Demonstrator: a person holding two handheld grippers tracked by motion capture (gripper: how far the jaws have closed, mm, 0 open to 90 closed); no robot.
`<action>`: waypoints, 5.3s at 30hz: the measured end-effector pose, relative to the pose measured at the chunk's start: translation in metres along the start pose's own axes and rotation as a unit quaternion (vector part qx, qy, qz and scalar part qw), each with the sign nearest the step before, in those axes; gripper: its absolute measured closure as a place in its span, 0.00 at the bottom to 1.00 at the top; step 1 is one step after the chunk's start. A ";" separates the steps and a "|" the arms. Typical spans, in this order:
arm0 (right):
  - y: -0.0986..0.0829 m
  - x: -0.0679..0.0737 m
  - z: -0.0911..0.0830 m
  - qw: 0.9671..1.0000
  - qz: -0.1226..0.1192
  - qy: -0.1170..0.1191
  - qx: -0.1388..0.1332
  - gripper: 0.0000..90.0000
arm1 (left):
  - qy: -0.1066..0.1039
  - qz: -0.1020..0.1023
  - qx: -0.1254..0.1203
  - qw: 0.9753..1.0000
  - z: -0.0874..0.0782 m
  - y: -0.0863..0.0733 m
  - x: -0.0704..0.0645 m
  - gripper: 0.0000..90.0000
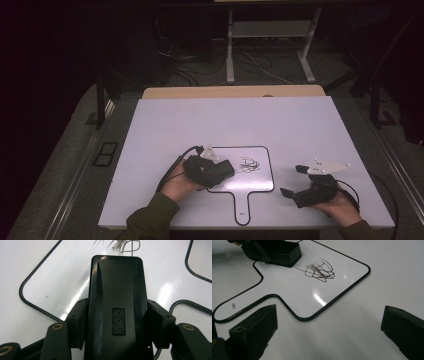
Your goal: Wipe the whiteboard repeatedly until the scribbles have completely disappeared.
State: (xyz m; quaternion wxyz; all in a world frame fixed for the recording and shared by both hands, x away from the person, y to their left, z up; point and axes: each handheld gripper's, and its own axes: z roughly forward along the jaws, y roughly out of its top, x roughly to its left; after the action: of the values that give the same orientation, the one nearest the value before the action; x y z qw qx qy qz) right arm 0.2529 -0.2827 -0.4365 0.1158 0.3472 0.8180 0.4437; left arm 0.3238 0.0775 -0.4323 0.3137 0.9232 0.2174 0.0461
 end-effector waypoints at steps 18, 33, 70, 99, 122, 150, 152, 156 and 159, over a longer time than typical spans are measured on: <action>0.001 0.001 0.000 1.000 -0.002 0.000 0.001 0.00 | -0.002 -0.003 0.006 1.000 0.000 0.002 0.003 0.43; 0.001 0.001 0.001 1.000 -0.003 0.002 0.001 0.00 | -0.002 0.003 0.011 1.000 0.001 0.004 -0.003 0.43; 0.001 0.001 0.002 1.000 -0.001 0.003 0.002 0.00 | -0.013 0.005 0.018 1.000 0.006 0.011 -0.002 0.43; 0.001 0.000 0.001 1.000 0.000 0.002 0.001 0.00 | 0.017 0.007 0.024 1.000 0.016 0.029 0.020 0.43; 0.000 -0.001 0.000 1.000 0.000 0.002 -0.001 0.00 | -0.015 0.069 0.034 0.997 0.051 0.075 -0.002 0.43; 0.000 -0.001 -0.001 1.000 0.000 0.002 -0.001 0.00 | -0.011 0.061 0.040 0.997 0.061 0.089 0.010 0.43; 0.000 -0.001 -0.001 1.000 0.000 0.001 -0.003 0.00 | -0.002 0.051 0.041 0.998 0.061 0.091 0.019 0.43; 0.000 -0.002 -0.001 1.000 0.002 0.003 -0.003 0.00 | -0.002 0.042 0.038 0.998 0.063 0.092 0.023 0.43; 0.000 -0.002 -0.001 1.000 0.003 0.003 -0.002 0.00 | -0.015 0.064 0.049 0.997 0.063 0.095 0.014 0.43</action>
State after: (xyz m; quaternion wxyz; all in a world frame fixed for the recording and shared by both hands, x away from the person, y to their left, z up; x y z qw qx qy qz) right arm 0.2534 -0.2848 -0.4364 0.1123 0.3478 0.8166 0.4468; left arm 0.3858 -0.0190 -0.4270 0.2677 0.9501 0.1550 0.0415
